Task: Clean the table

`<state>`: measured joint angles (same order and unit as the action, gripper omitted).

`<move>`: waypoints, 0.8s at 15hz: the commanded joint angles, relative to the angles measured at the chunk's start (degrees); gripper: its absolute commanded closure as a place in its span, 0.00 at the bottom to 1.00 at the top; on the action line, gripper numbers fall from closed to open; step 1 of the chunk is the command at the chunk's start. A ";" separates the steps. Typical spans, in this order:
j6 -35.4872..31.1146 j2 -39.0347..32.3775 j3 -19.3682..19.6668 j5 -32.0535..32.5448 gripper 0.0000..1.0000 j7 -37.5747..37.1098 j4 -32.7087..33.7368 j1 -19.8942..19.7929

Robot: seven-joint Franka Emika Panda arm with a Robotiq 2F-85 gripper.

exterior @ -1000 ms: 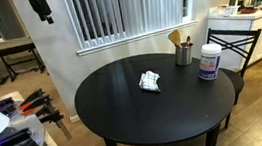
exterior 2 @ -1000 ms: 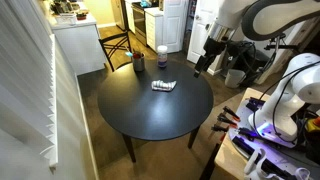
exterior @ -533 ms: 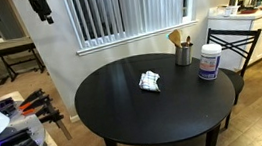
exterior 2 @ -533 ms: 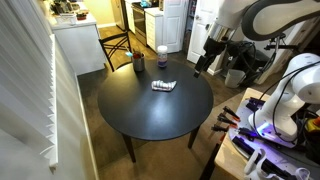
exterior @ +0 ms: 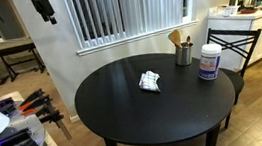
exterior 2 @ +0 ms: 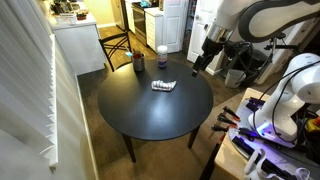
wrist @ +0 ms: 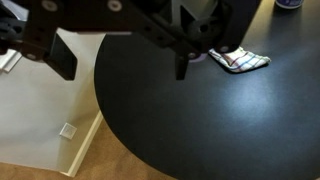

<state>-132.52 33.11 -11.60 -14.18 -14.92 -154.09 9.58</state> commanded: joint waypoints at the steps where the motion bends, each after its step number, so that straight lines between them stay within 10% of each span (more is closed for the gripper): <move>1: -8.50 -7.21 -0.90 6.02 0.00 0.04 0.66 -3.78; 12: -24.38 -34.77 2.08 35.82 0.00 -3.75 12.64 -13.04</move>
<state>-156.00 5.52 -10.64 14.44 -15.54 -147.35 -3.64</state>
